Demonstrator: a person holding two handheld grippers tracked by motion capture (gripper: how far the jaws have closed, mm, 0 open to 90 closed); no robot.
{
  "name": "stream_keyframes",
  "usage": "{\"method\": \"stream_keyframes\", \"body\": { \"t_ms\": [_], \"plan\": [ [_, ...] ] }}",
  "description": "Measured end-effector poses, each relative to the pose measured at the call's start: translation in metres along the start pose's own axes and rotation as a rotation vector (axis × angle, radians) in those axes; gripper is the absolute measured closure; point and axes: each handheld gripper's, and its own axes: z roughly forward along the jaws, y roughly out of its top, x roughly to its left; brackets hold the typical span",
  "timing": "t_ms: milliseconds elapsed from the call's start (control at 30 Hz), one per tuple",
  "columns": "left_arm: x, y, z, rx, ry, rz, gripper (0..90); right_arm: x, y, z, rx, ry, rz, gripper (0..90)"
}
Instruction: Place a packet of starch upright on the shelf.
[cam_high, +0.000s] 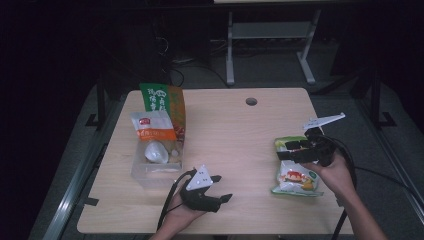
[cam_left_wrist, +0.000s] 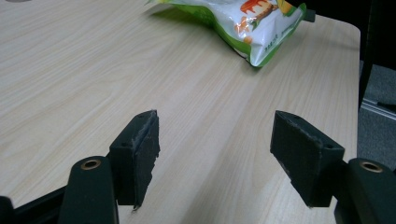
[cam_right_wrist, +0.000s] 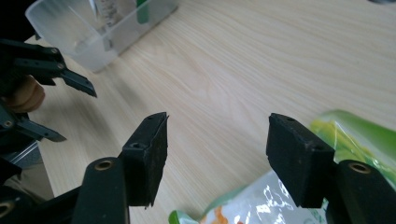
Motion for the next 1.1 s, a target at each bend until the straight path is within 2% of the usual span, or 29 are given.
{"method": "stream_keyframes", "body": {
  "t_ms": [133, 267, 300, 400, 667, 833, 967, 1000, 1100],
  "plan": [
    [0.0, 0.0, 0.001, 0.004, 0.0, 0.003, 31.8, -0.007, -0.008, -0.001, 0.014, -0.015, 0.012, 35.8],
    [-0.001, 0.003, 0.003, -0.002, -0.008, 0.001, 31.5, -0.014, -0.016, -0.006, 0.004, -0.034, 0.035, 34.1],
    [-0.001, 0.004, 0.004, 0.003, -0.013, 0.016, 31.5, -0.017, -0.019, -0.009, 0.006, -0.048, 0.045, 33.4],
    [-0.002, 0.007, 0.008, 0.007, -0.022, 0.013, 31.5, -0.025, -0.027, -0.015, 0.011, -0.074, 0.063, 32.6],
    [-0.008, 0.02, 0.027, 0.026, -0.056, 0.02, 32.1, -0.058, -0.056, -0.033, 0.008, -0.151, 0.148, 30.9],
    [-0.011, 0.028, 0.041, 0.031, -0.073, 0.011, 32.3, -0.078, -0.074, -0.034, 0.012, -0.159, 0.205, 30.6],
    [-0.015, 0.037, 0.052, 0.034, -0.083, 0.03, 32.4, -0.089, -0.087, -0.029, 0.021, -0.158, 0.242, 31.4],
    [-0.017, 0.04, 0.055, 0.036, -0.093, 0.016, 32.5, -0.091, -0.089, -0.027, 0.024, -0.157, 0.248, 31.7],
    [-0.019, 0.044, 0.061, 0.046, -0.099, 0.023, 32.5, -0.097, -0.095, -0.021, 0.024, -0.128, 0.27, 36.9]
  ]
}}
